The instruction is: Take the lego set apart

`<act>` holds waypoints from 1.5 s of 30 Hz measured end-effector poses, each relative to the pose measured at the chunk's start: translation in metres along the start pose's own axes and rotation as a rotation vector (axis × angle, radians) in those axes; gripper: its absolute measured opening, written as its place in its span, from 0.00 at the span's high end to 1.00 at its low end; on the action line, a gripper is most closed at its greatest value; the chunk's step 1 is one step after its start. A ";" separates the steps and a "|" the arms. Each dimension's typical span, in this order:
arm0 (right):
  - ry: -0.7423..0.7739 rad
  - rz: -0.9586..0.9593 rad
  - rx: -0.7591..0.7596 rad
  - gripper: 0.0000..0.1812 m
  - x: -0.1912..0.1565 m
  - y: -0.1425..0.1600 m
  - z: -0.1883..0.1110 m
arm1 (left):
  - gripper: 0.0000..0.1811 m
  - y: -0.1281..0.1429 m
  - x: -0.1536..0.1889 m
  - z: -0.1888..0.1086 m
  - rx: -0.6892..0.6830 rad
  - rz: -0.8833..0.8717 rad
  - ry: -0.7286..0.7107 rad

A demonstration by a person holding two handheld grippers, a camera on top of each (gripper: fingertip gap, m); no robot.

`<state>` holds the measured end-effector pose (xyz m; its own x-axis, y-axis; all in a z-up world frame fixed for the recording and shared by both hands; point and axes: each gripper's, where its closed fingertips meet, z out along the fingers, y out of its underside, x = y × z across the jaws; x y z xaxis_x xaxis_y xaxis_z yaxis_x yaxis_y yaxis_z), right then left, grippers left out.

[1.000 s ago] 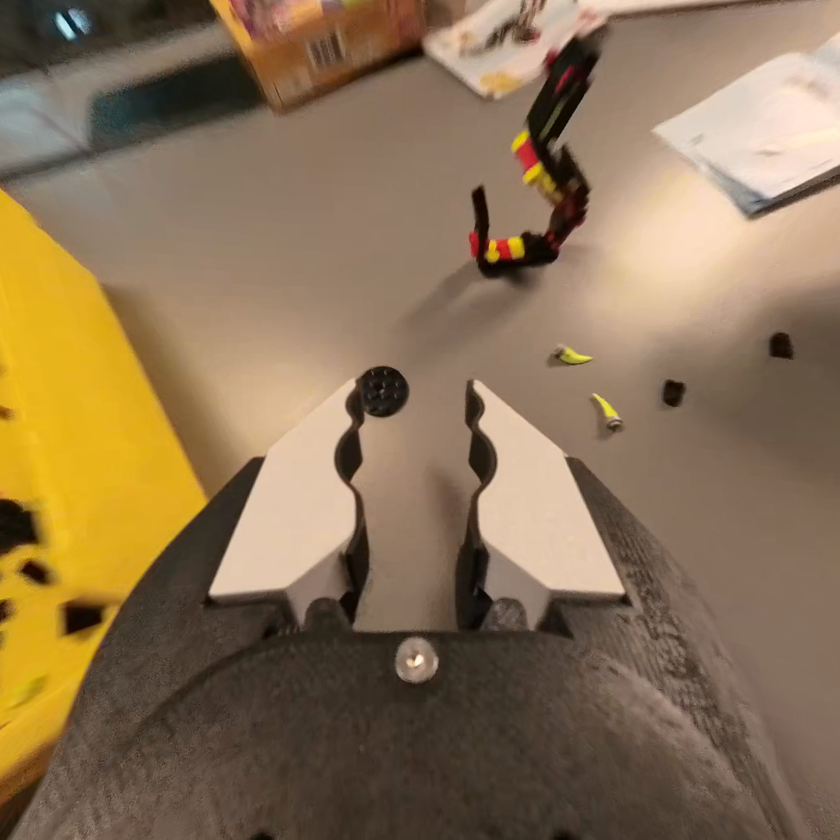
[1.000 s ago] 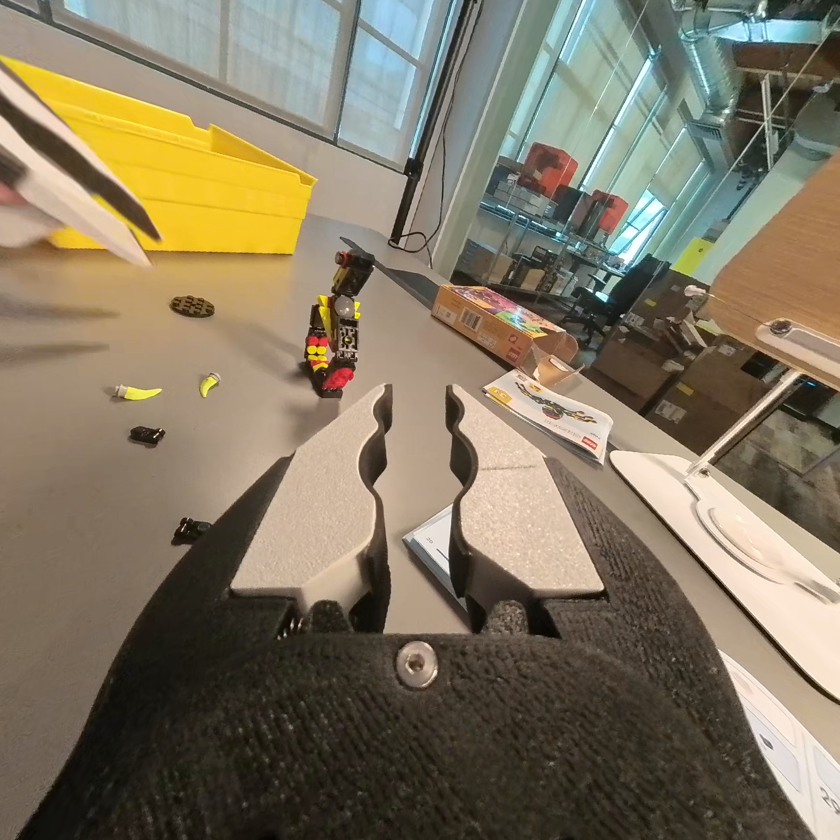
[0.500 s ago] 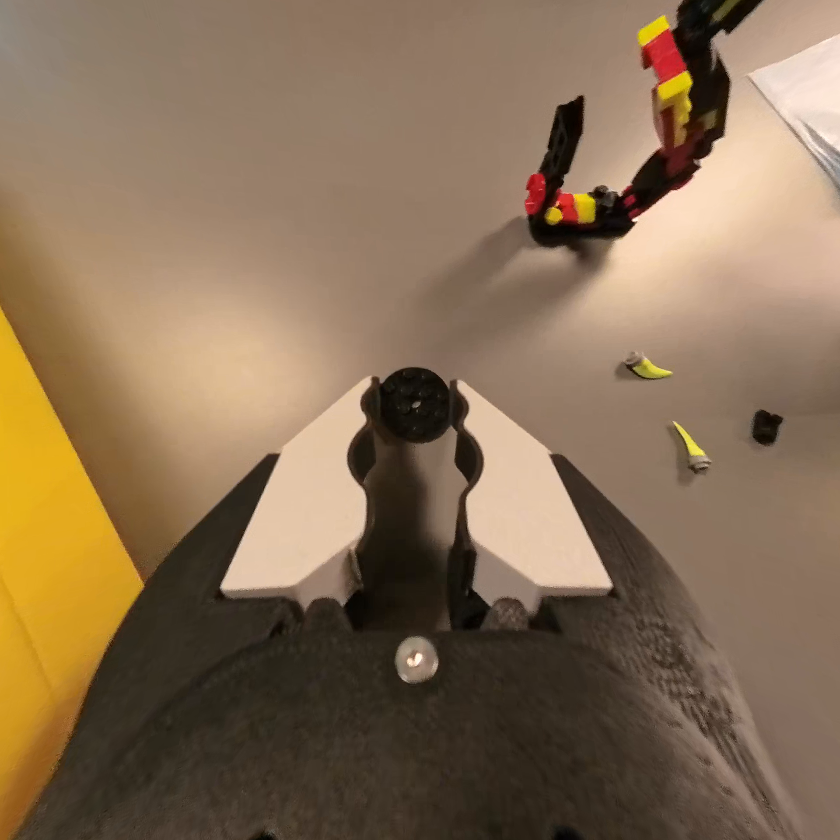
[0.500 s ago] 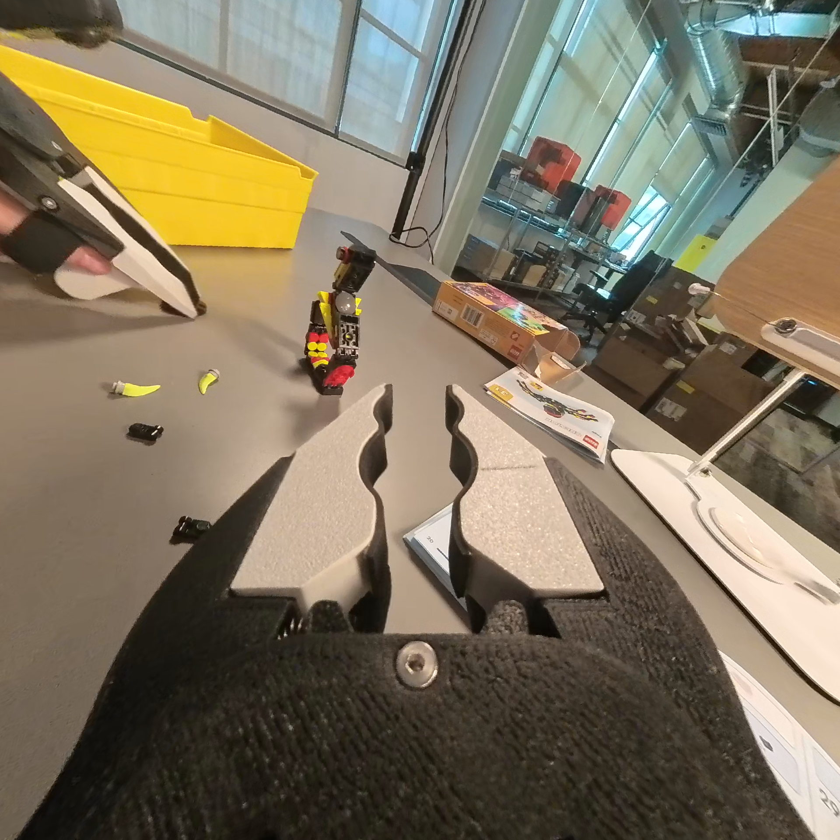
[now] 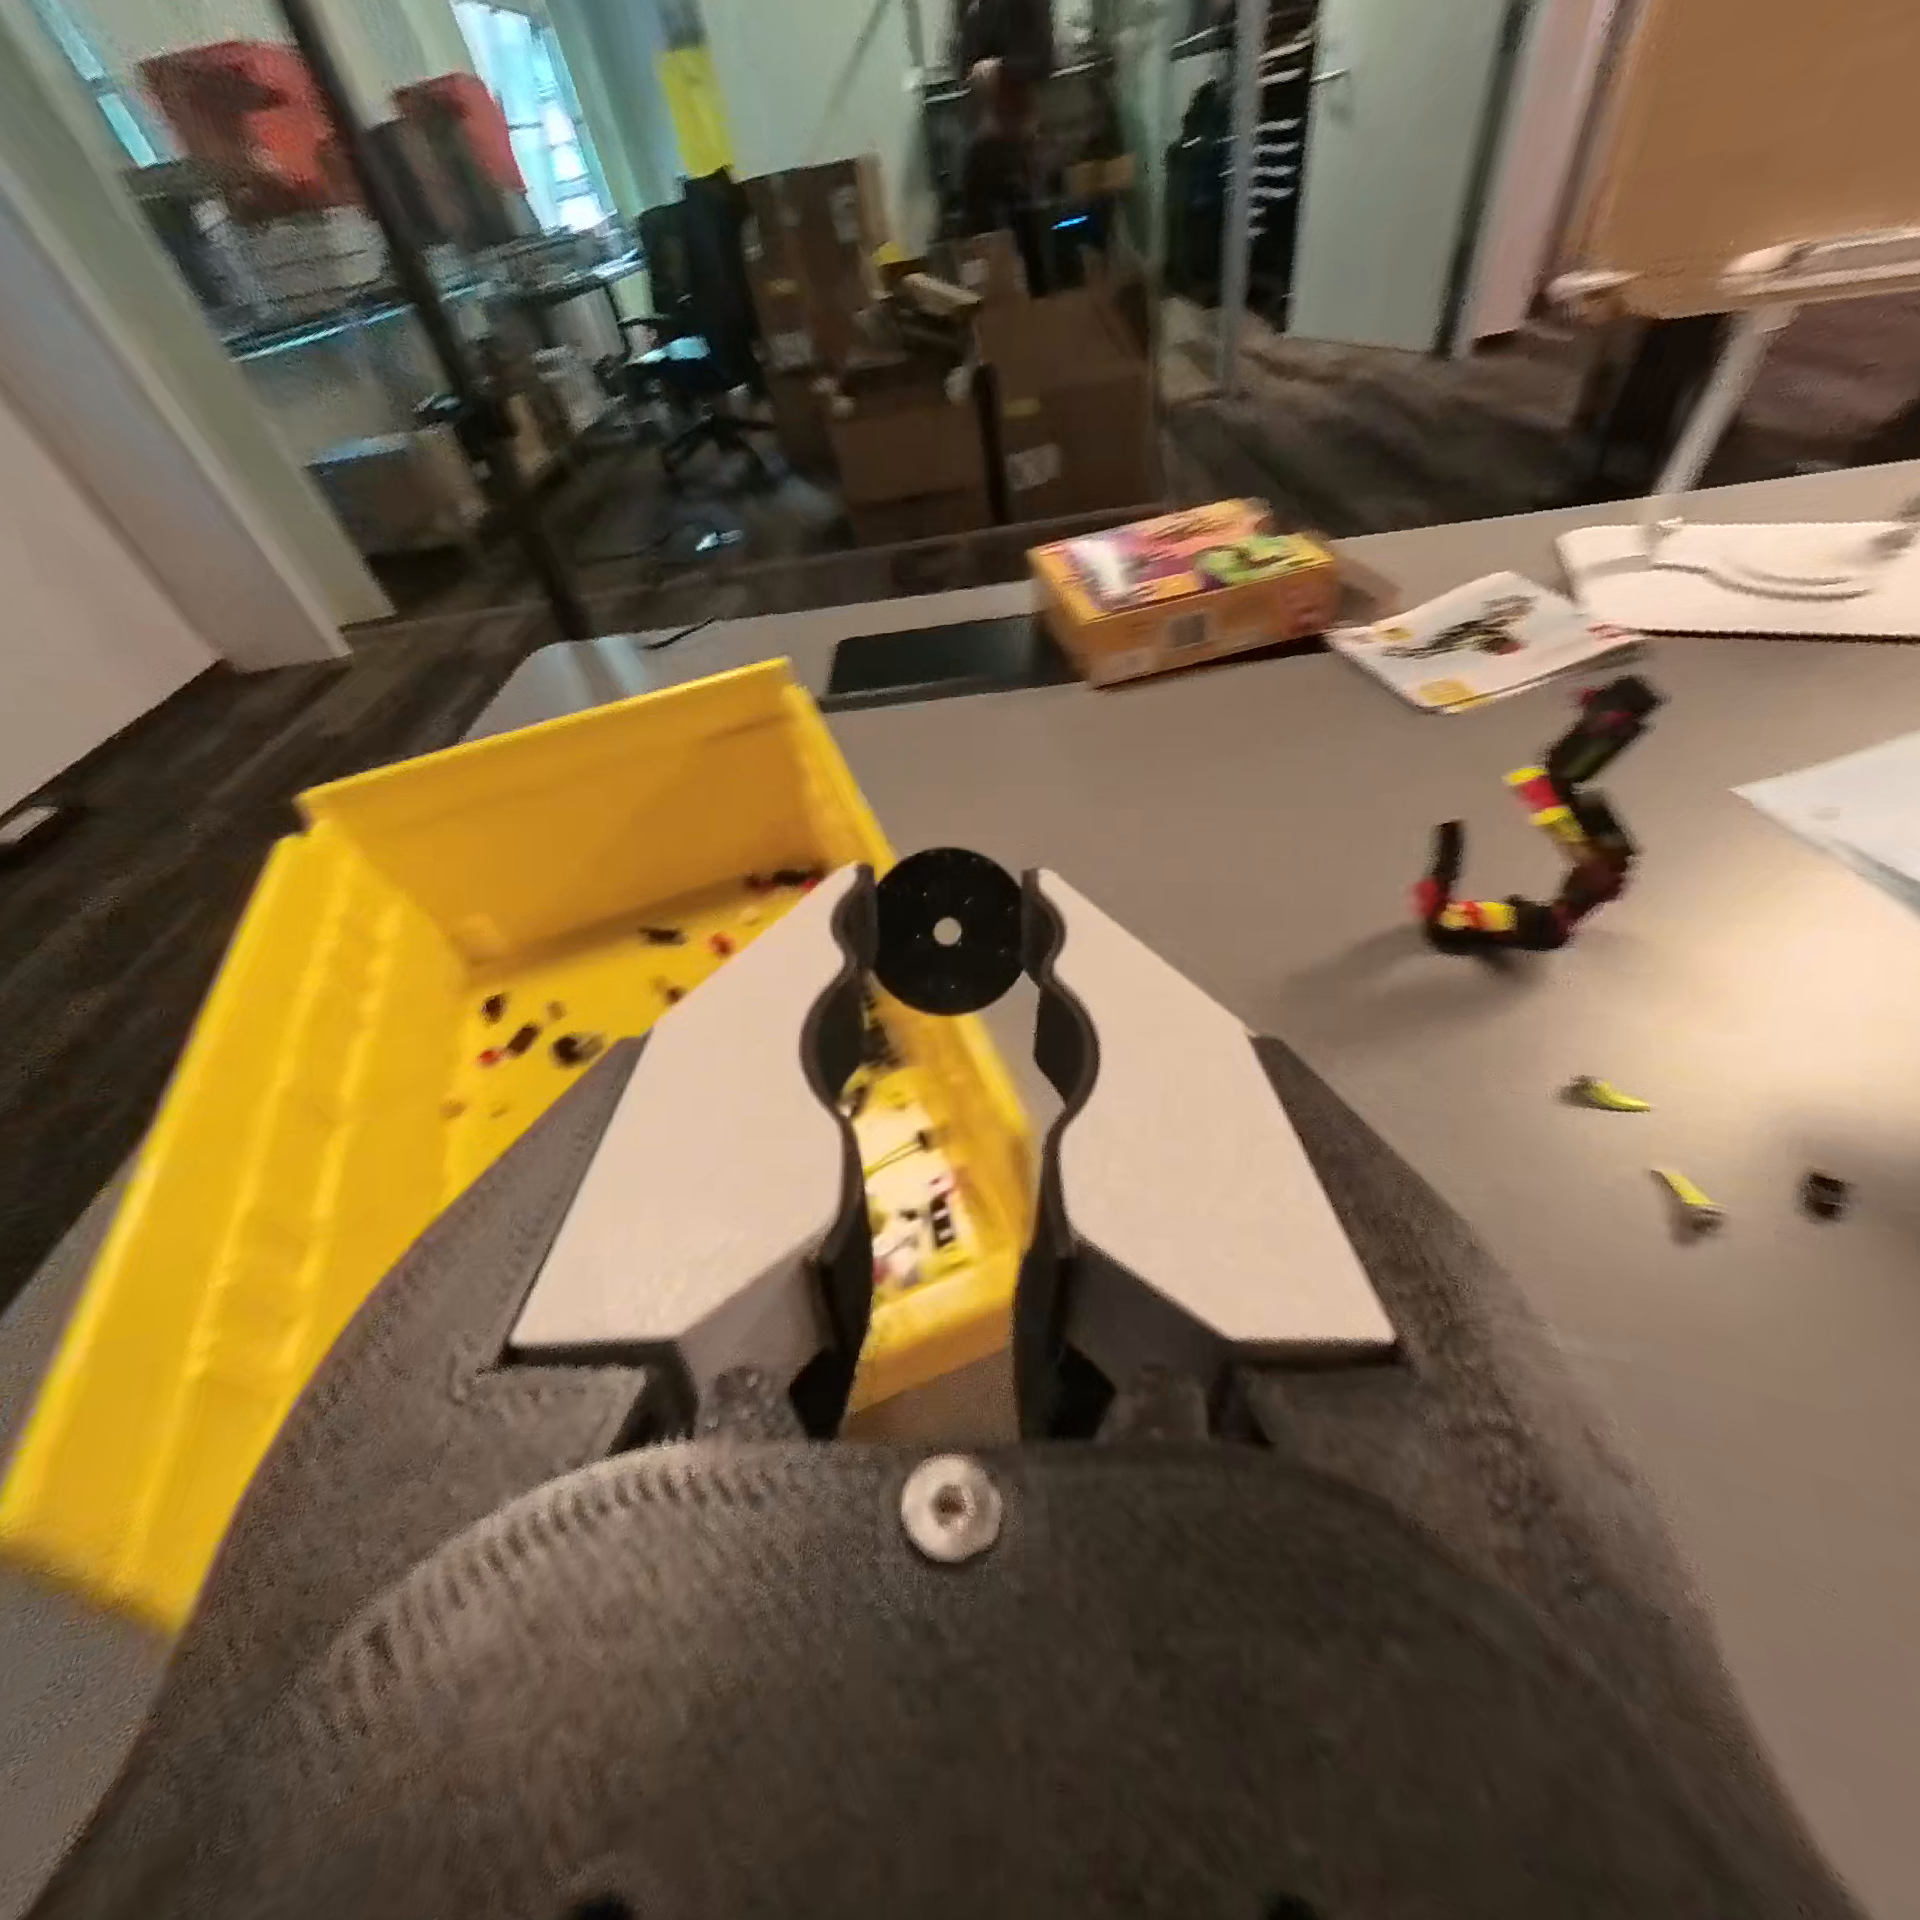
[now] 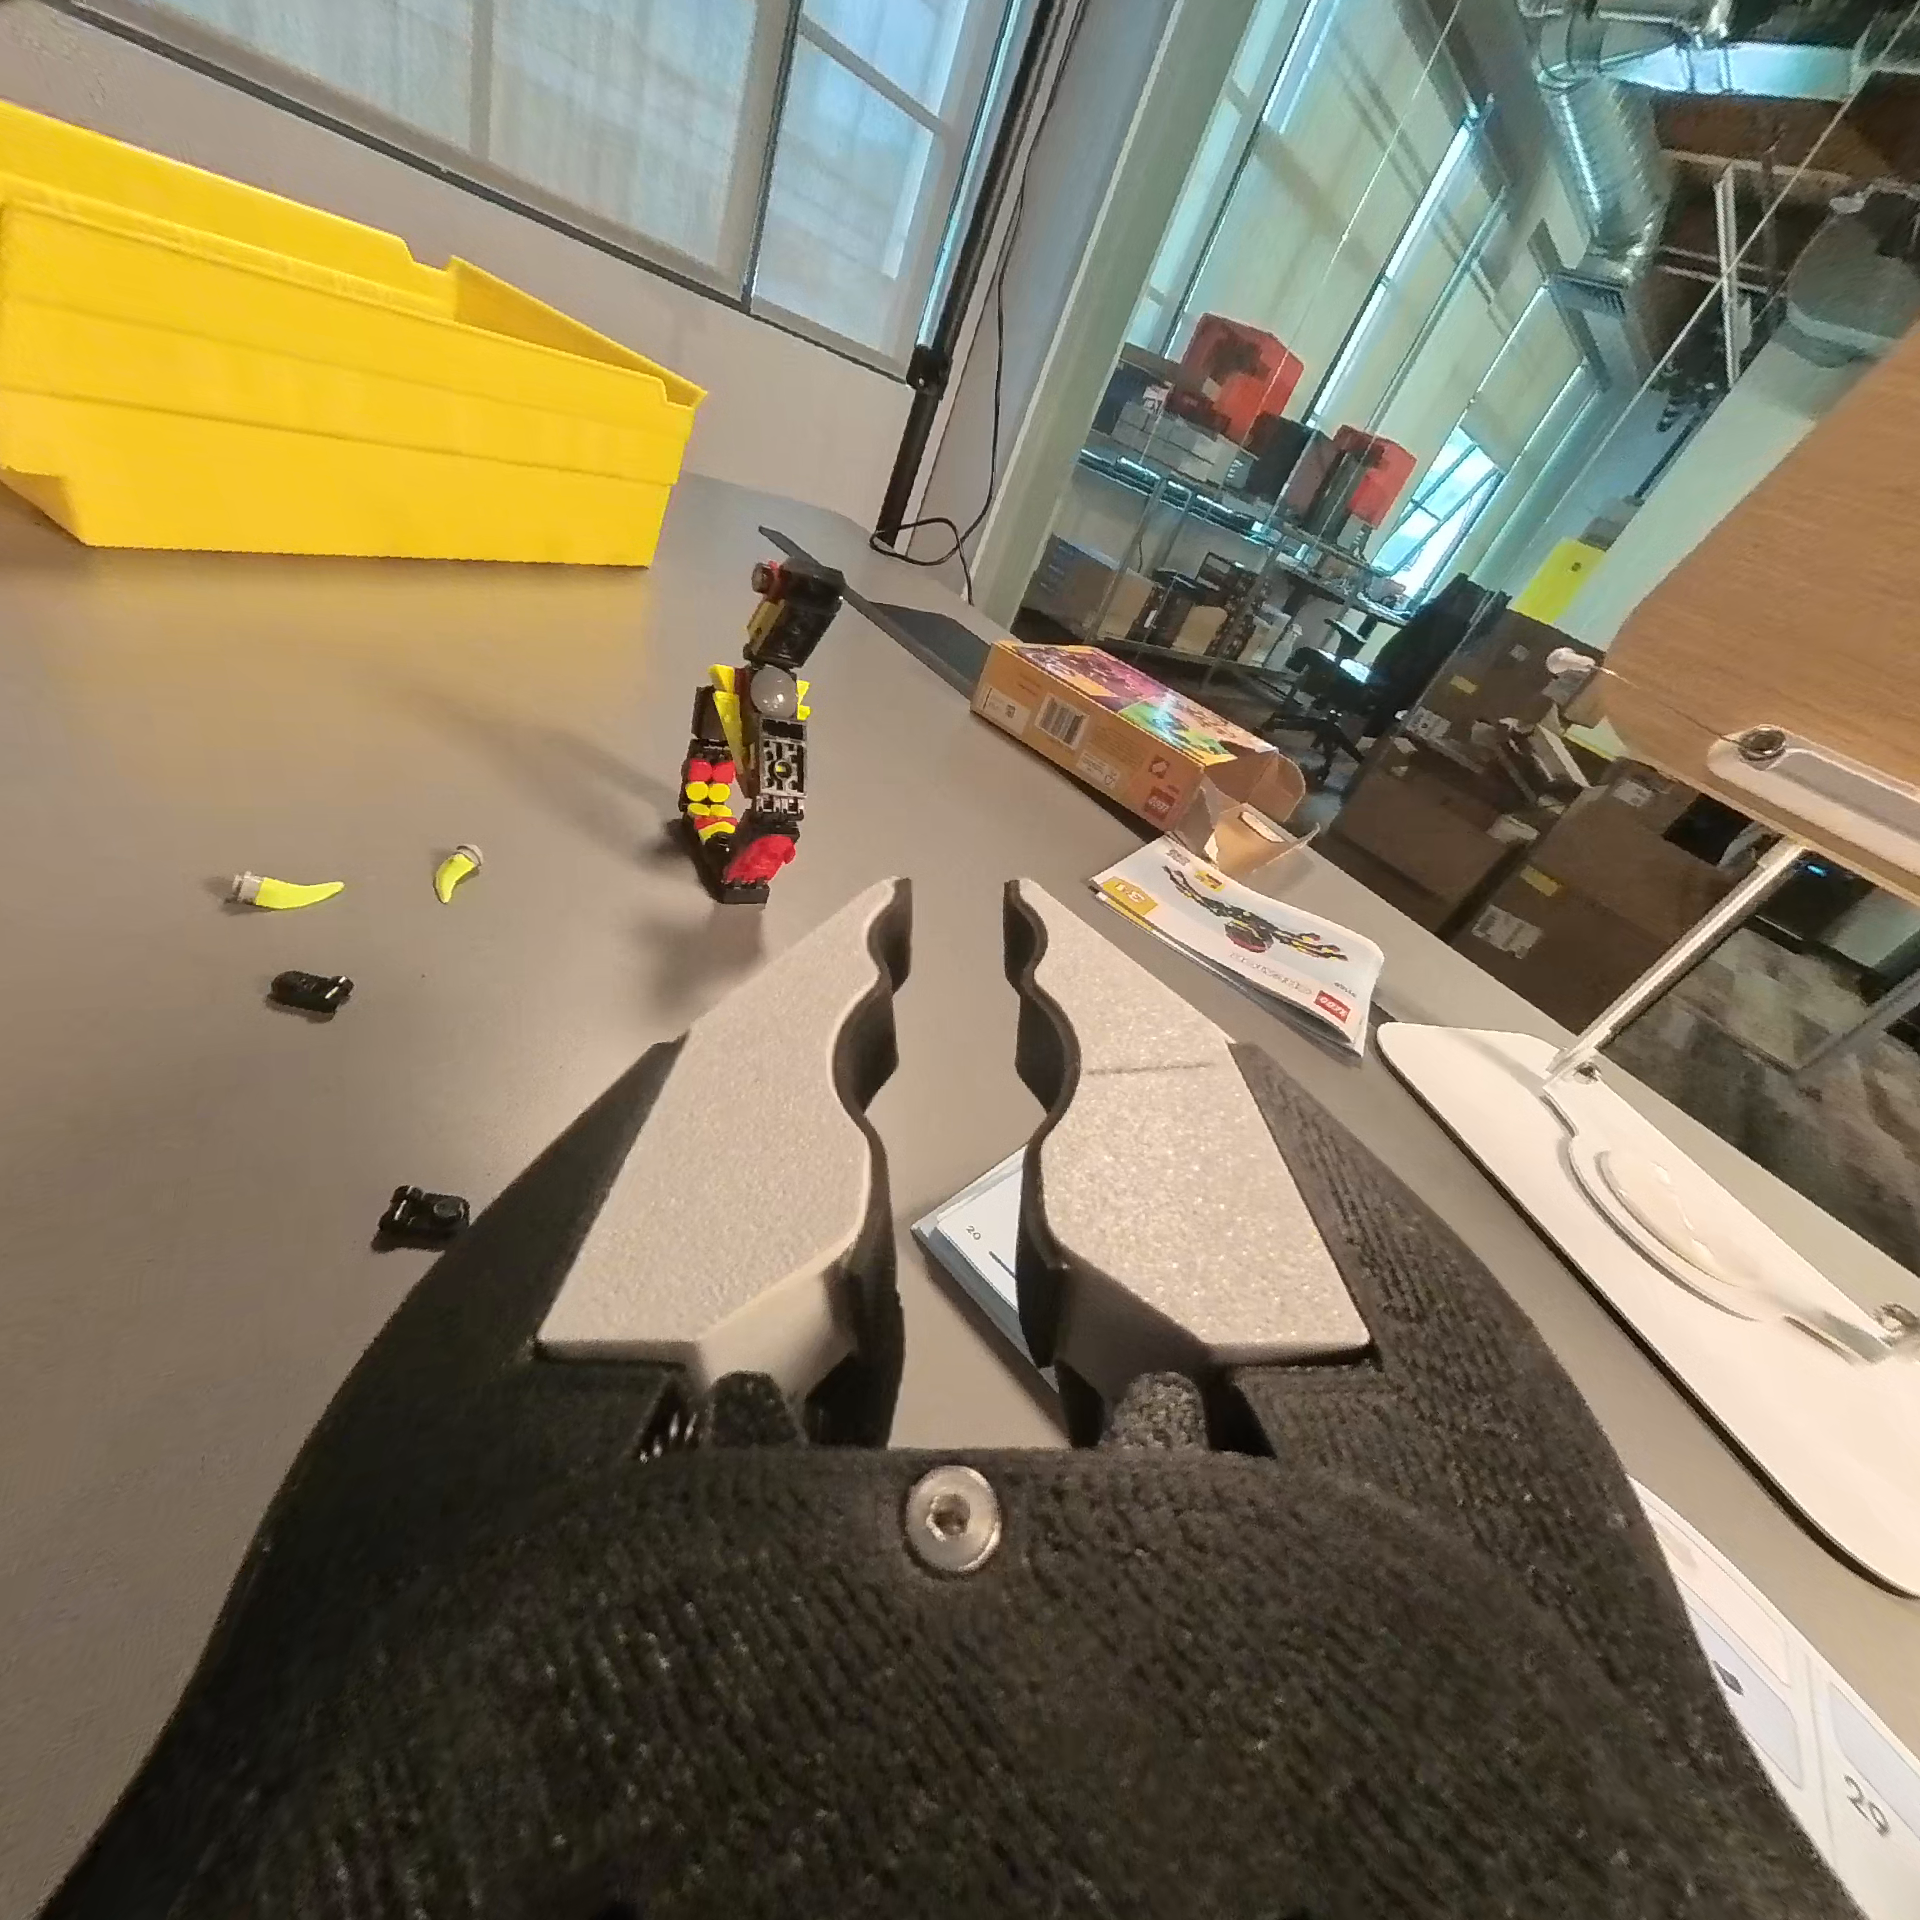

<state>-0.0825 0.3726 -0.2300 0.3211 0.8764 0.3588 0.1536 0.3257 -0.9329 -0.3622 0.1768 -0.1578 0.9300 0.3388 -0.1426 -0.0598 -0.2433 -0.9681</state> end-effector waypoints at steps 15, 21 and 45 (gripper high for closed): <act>0.002 -0.013 -0.014 0.95 -0.001 0.002 0.001 | 0.85 0.118 -0.046 0.047 -0.555 -0.217 0.068; -0.003 -0.028 -0.023 0.95 -0.003 0.003 0.002 | 0.85 0.129 -0.045 0.052 -0.699 -0.277 0.104; -0.003 -0.057 -0.040 0.93 -0.006 0.005 0.004 | 0.78 0.005 0.111 -0.015 0.203 0.109 0.291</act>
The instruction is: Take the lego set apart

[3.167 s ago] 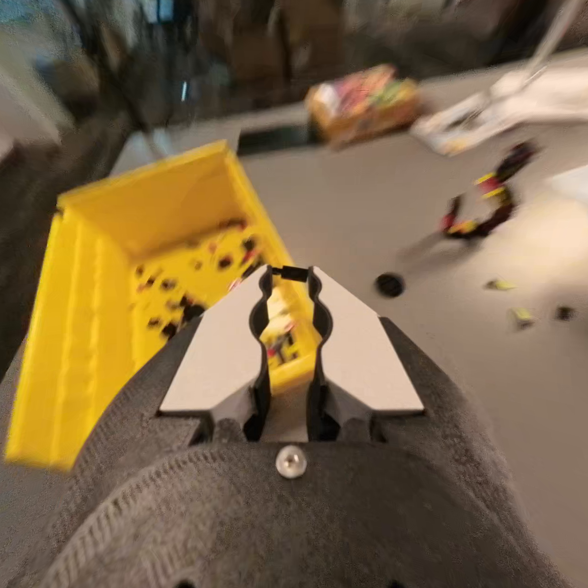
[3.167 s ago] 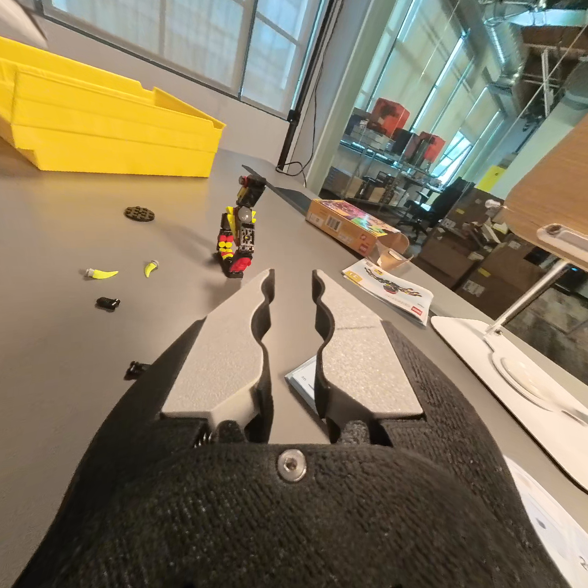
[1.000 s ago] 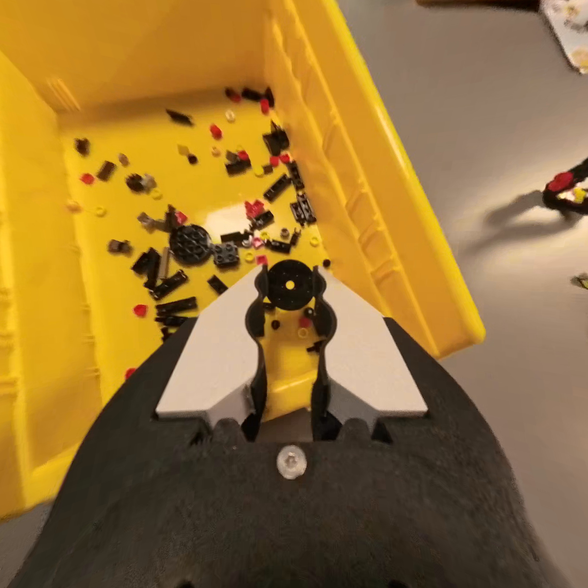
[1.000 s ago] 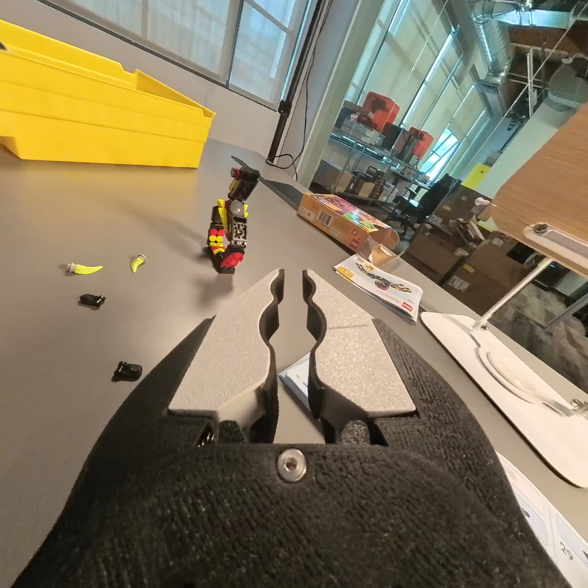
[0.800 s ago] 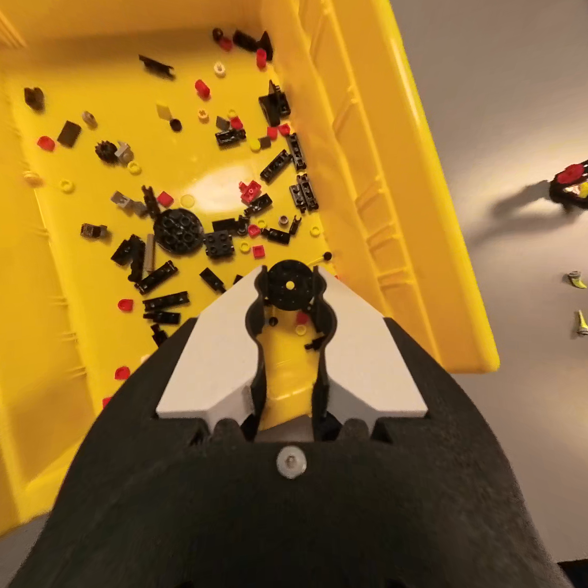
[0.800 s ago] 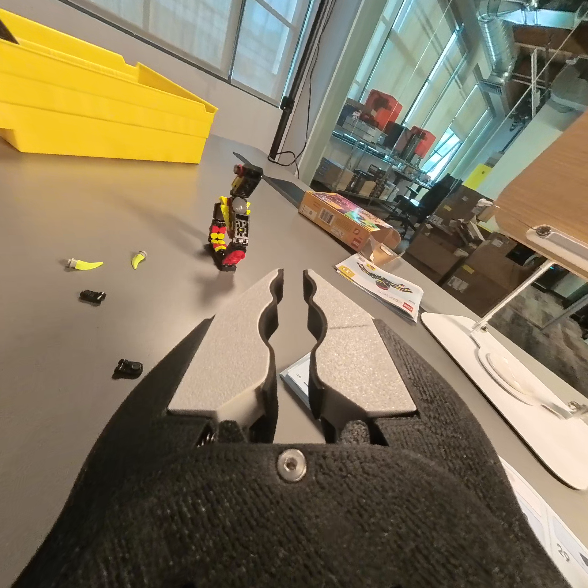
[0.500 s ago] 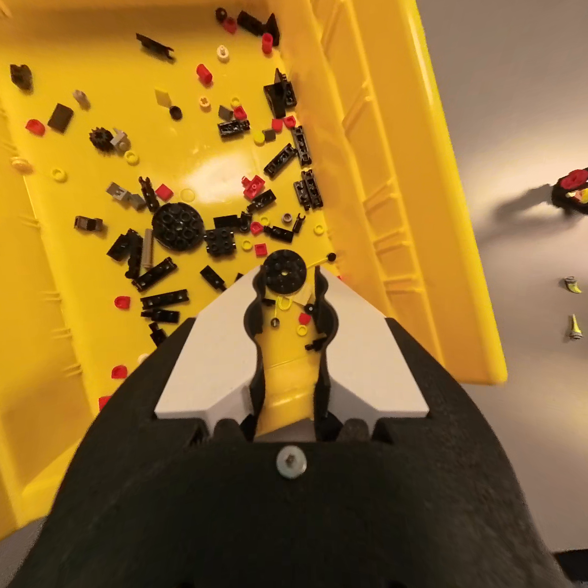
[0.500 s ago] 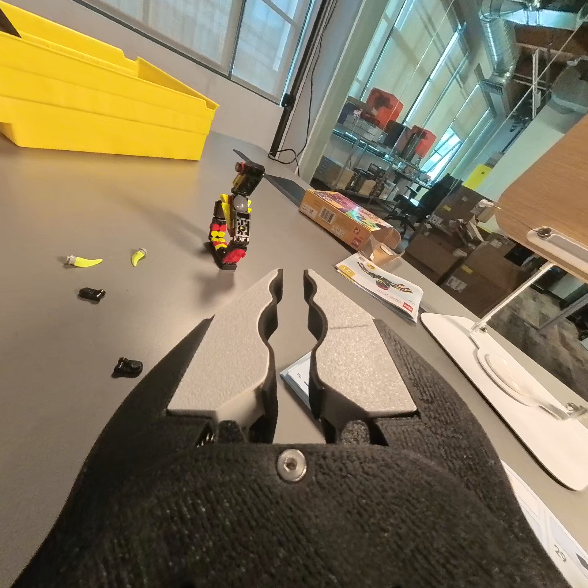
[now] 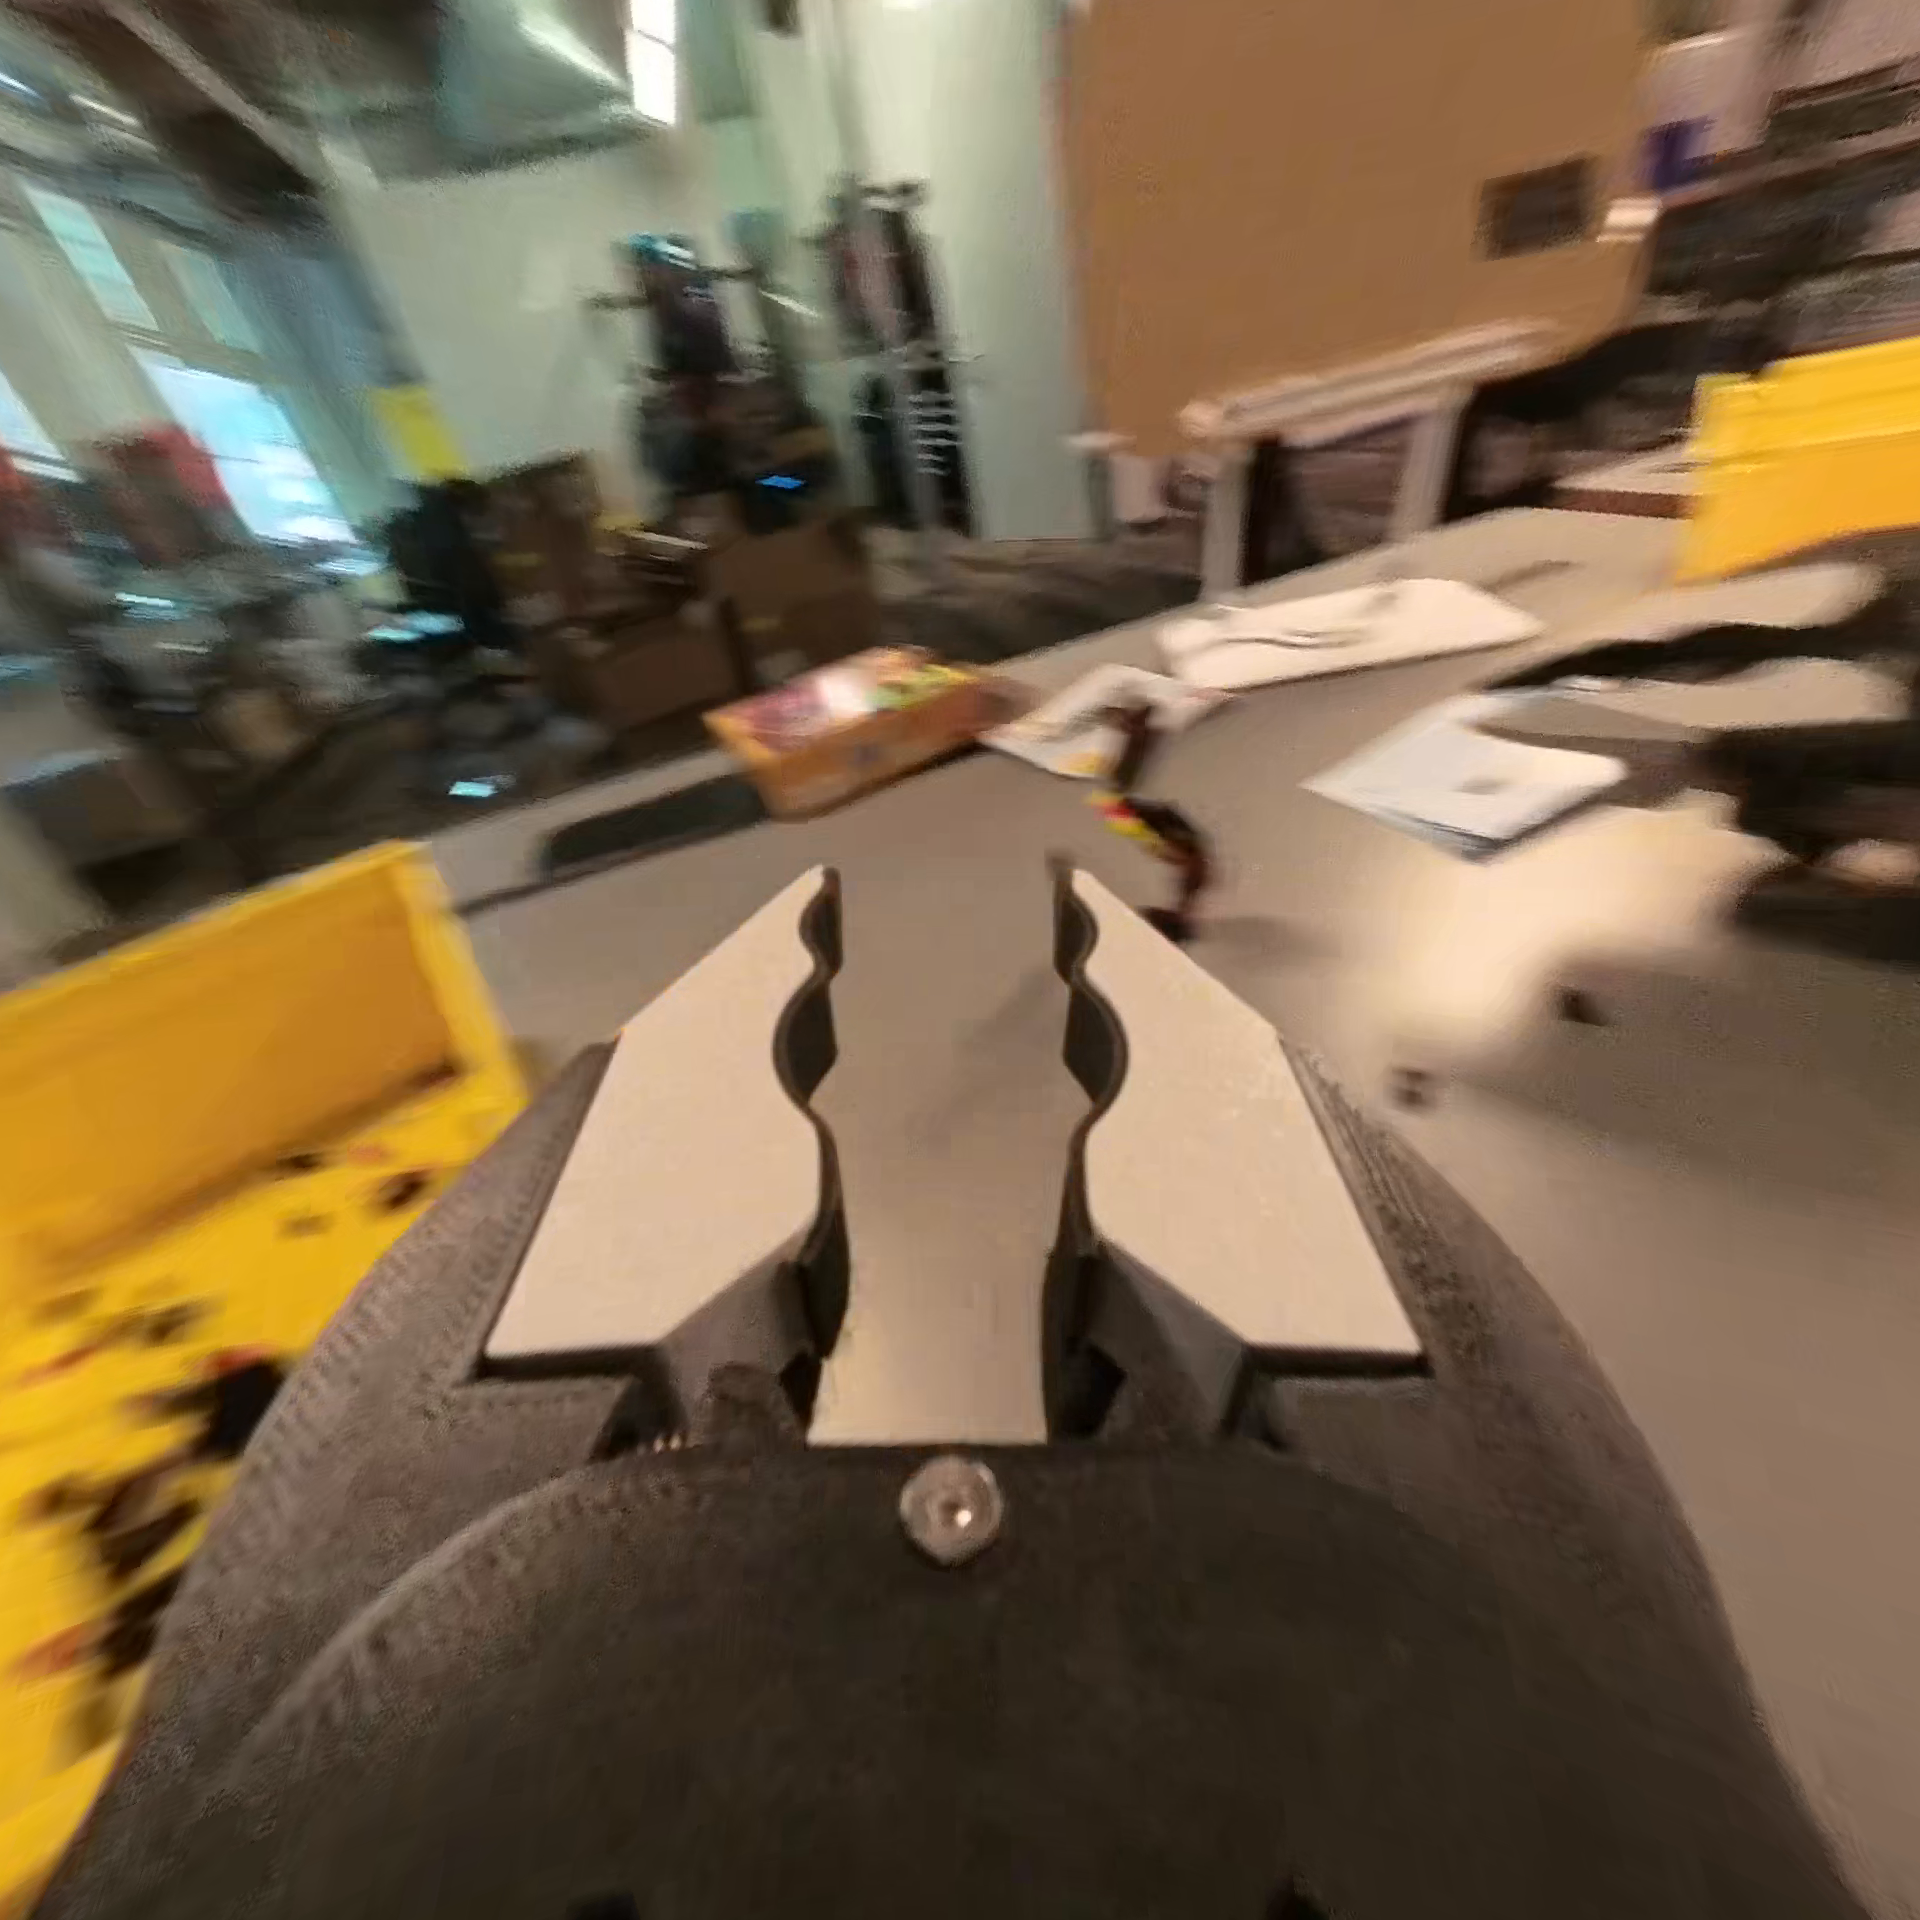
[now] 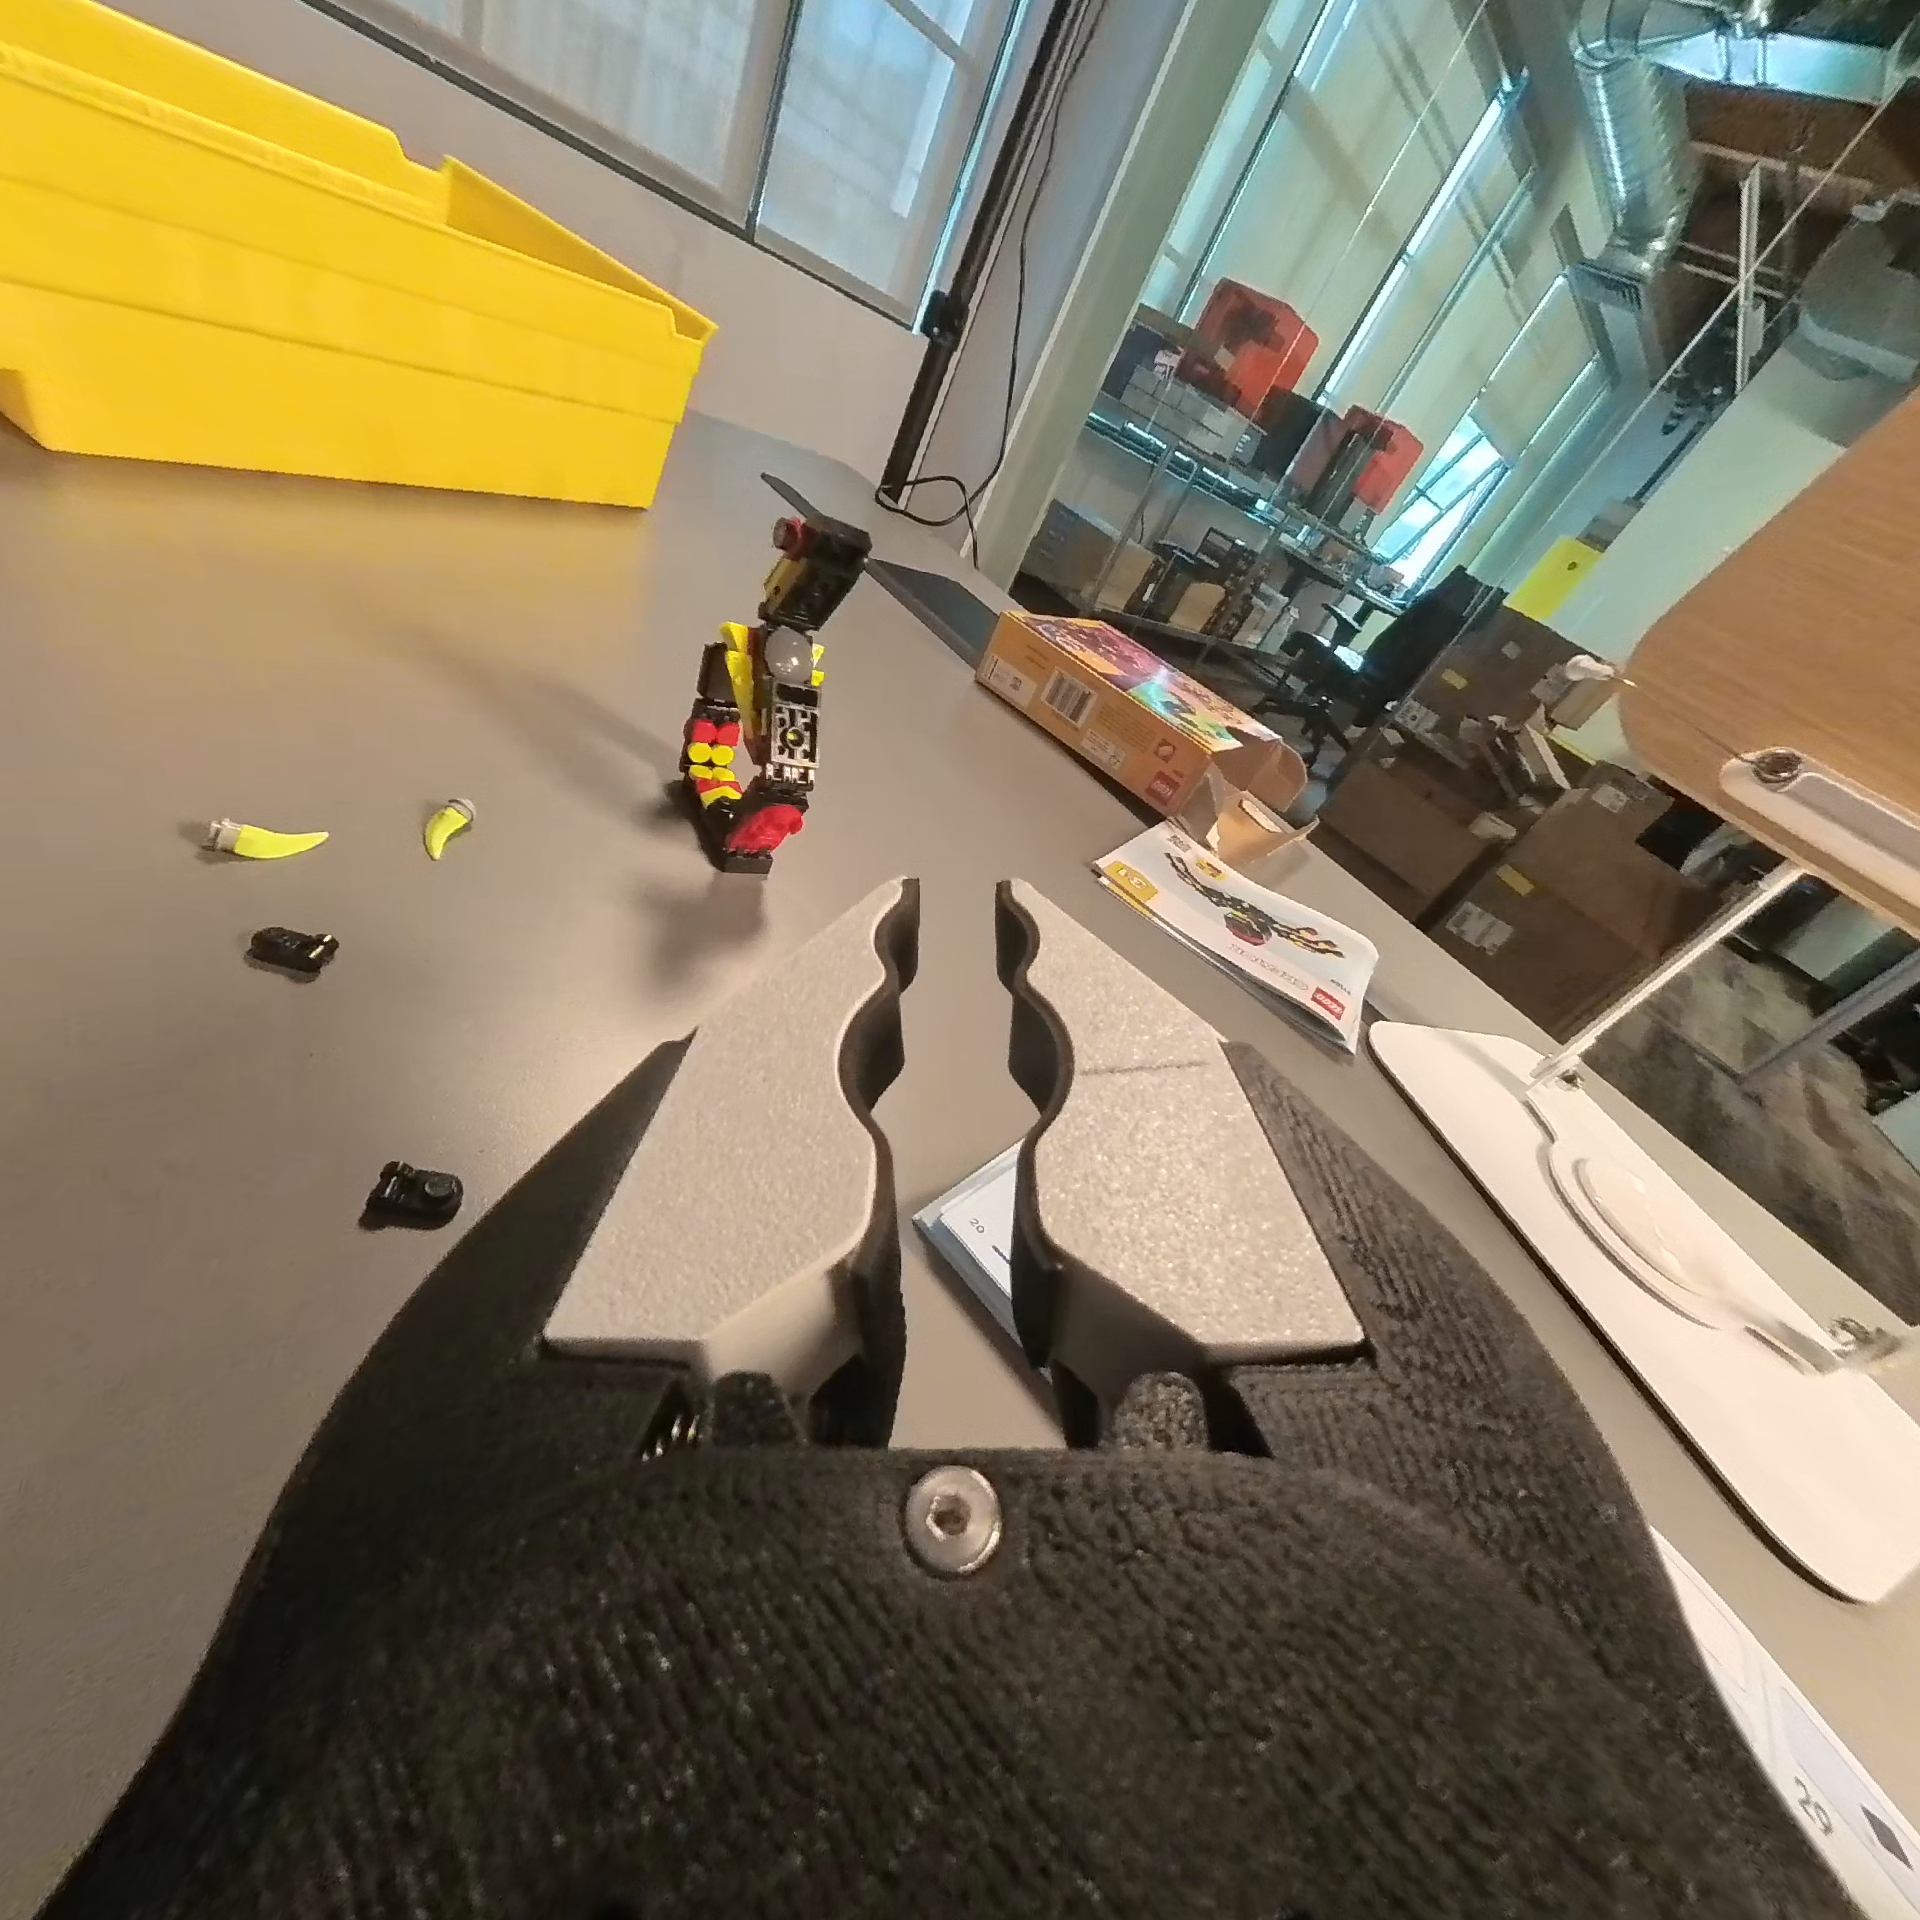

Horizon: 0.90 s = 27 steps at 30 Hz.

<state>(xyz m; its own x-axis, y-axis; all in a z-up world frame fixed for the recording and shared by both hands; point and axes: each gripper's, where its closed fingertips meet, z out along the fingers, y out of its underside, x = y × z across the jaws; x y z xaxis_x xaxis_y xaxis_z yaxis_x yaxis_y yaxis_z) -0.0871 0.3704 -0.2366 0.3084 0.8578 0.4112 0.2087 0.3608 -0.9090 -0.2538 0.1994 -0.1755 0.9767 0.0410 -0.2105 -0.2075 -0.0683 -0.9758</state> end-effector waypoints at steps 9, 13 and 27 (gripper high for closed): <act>-0.006 -0.008 -0.009 0.93 -0.002 0.001 0.001 | 0.82 0.090 0.106 0.038 -0.384 -0.083 0.249; -0.008 -0.021 -0.016 0.93 -0.003 0.002 0.002 | 0.84 0.106 0.114 0.043 -0.497 -0.015 0.237; 0.006 -0.076 -0.072 0.92 -0.007 0.008 0.007 | 0.95 0.120 0.124 0.051 -0.614 -0.079 0.259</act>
<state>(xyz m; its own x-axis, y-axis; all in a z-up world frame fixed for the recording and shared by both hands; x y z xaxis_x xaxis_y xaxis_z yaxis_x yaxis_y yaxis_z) -0.0939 0.3702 -0.2475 0.2948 0.8268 0.4791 0.2978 0.3969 -0.8682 -0.1598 0.2473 -0.3218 0.9850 -0.1666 -0.0446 -0.1415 -0.6329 -0.7612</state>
